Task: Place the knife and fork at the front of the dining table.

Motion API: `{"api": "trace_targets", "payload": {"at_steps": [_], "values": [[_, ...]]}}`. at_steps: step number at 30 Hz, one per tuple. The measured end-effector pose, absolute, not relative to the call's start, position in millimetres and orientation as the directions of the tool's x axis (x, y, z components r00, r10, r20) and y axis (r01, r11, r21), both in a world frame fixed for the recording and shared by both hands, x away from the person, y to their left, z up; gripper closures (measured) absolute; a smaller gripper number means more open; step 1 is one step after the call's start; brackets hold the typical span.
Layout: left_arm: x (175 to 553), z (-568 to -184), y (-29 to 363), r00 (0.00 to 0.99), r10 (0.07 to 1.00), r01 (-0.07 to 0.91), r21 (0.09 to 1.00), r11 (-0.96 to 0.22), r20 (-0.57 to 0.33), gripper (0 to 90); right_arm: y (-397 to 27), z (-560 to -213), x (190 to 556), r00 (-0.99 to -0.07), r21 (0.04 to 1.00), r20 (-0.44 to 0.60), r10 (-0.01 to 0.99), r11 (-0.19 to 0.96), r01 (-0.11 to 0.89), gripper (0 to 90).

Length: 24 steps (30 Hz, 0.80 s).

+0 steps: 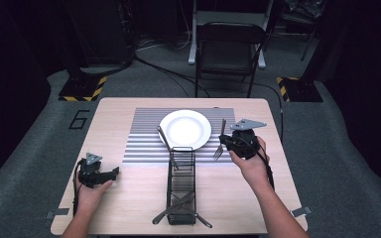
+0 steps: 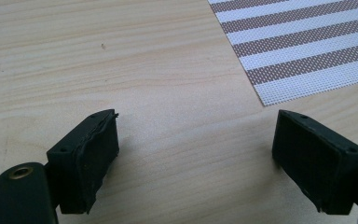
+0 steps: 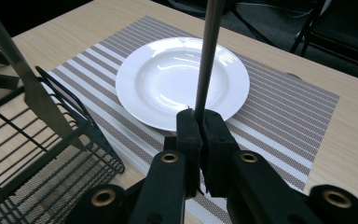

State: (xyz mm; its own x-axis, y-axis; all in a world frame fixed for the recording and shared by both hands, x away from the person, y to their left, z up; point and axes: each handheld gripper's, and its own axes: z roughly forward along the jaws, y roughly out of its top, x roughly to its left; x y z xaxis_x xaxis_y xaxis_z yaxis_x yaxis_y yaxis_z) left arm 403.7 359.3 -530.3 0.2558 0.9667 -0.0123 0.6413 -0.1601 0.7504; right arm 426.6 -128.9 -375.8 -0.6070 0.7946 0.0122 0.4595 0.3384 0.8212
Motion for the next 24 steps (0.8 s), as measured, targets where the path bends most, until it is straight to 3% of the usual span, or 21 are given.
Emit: {"api": "trace_targets", "payload": {"at_steps": [24], "values": [[404.0,-530.2,359.2,0.255,0.967,0.641,0.751,-0.159,-0.013,14.4,-138.7,-428.9,449.9,-0.553,0.807,-0.017,0.833,0.338,0.485,87.0]]}}
